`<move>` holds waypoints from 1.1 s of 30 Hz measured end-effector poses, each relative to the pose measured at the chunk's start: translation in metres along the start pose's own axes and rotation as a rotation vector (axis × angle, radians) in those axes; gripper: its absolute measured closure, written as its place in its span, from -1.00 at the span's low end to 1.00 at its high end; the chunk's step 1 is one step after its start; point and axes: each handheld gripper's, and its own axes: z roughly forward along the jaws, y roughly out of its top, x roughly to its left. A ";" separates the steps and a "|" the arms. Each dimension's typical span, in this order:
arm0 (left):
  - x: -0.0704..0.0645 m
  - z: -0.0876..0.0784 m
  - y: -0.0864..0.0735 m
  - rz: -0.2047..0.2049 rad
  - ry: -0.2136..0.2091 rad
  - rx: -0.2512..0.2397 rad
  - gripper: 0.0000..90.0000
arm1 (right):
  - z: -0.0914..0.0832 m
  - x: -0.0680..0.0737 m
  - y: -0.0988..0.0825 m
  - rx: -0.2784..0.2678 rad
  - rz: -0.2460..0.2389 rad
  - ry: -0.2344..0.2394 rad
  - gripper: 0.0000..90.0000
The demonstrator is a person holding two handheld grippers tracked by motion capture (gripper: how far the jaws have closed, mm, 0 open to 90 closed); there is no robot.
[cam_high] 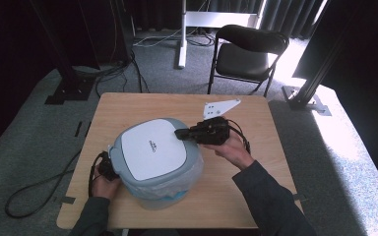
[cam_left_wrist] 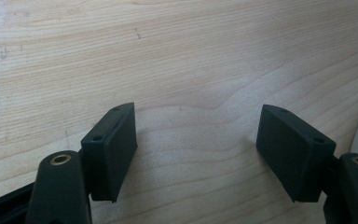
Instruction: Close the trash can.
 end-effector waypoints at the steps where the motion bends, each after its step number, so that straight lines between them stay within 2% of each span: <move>1: 0.000 0.000 0.000 0.000 0.000 0.000 -0.36 | 0.000 0.001 0.000 0.002 -0.005 -0.003 1.00; 3: 0.000 0.000 0.000 0.000 0.000 0.000 -0.36 | 0.001 0.004 0.002 0.009 -0.020 -0.024 1.00; 9: 0.000 0.000 0.000 -0.001 0.000 0.000 -0.36 | 0.002 0.002 0.003 0.008 -0.012 -0.041 1.00; 16: 0.000 0.000 0.000 -0.002 0.001 0.000 -0.36 | 0.003 0.000 0.002 0.004 0.017 -0.032 1.00; 17: 0.000 0.000 0.000 -0.002 0.002 0.000 -0.36 | 0.005 0.001 0.001 0.020 0.000 -0.051 1.00; 18: 0.000 0.000 0.000 -0.002 0.003 0.001 -0.36 | 0.005 -0.001 -0.001 0.011 0.021 -0.041 1.00; 21: 0.000 0.000 0.000 -0.002 0.001 -0.001 -0.36 | 0.005 -0.002 -0.003 -0.007 0.026 -0.032 1.00; 26: 0.000 0.000 0.000 -0.001 0.000 0.000 -0.36 | 0.004 0.002 0.000 0.008 -0.013 -0.055 1.00; 33: 0.000 0.000 0.000 0.000 0.000 0.001 -0.36 | 0.005 0.000 -0.001 -0.008 -0.004 -0.039 1.00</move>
